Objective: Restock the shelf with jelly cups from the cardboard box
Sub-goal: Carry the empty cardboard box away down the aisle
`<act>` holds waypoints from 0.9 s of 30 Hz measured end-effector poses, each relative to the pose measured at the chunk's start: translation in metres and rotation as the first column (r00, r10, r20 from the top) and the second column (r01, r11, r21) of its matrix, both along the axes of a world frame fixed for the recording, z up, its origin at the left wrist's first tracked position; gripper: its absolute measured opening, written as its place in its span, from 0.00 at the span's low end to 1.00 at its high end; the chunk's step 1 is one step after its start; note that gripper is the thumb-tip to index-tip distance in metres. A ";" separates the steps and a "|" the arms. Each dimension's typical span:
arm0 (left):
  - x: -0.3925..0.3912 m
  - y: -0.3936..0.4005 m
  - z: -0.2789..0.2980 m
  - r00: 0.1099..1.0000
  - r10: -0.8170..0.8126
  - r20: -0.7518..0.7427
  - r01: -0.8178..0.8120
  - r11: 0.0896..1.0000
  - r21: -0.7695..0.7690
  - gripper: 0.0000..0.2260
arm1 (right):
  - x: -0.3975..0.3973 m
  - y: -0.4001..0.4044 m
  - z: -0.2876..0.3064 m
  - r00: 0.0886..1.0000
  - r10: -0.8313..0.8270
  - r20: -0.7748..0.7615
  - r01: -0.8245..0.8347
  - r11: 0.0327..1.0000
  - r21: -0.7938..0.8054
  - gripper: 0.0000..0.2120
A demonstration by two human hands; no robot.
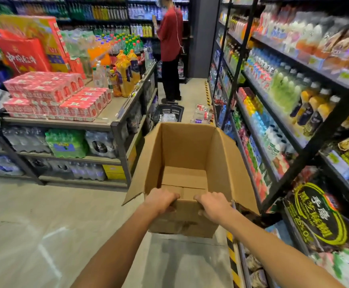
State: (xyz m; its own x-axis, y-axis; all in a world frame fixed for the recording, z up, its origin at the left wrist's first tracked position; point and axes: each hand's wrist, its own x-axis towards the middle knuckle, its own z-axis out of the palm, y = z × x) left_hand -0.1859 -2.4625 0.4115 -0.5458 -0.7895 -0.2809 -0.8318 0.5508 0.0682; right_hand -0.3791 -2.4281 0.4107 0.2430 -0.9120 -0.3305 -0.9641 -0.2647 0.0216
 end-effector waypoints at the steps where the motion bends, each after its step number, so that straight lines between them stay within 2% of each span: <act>1: -0.006 -0.013 -0.001 1.000 0.004 -0.002 -0.004 1.000 0.004 0.07 | -0.006 -0.013 -0.001 1.000 0.000 -0.005 0.000 1.000 -0.002 0.16; 10: -0.059 -0.137 -0.015 0.996 -0.054 0.069 0.055 0.998 -0.013 0.08 | -0.055 -0.131 -0.017 0.999 -0.044 0.005 0.044 0.999 0.026 0.16; 13: -0.081 -0.191 -0.032 0.996 -0.070 0.062 0.070 0.997 0.015 0.08 | -0.077 -0.182 -0.031 0.998 -0.060 -0.012 0.061 0.997 0.044 0.18; 18: -0.119 -0.286 -0.056 0.996 -0.084 0.040 0.081 0.995 0.054 0.06 | -0.112 -0.274 -0.045 0.996 -0.083 -0.044 0.086 0.993 0.075 0.15; 21: -0.137 -0.340 -0.062 0.993 -0.110 0.040 0.107 0.992 0.069 0.06 | -0.131 -0.327 -0.053 0.993 -0.093 -0.074 0.101 0.989 0.108 0.19; 27: -0.164 -0.414 -0.072 0.994 -0.109 0.017 0.107 0.990 0.096 0.07 | -0.160 -0.399 -0.060 0.994 -0.079 -0.074 0.089 0.986 0.141 0.17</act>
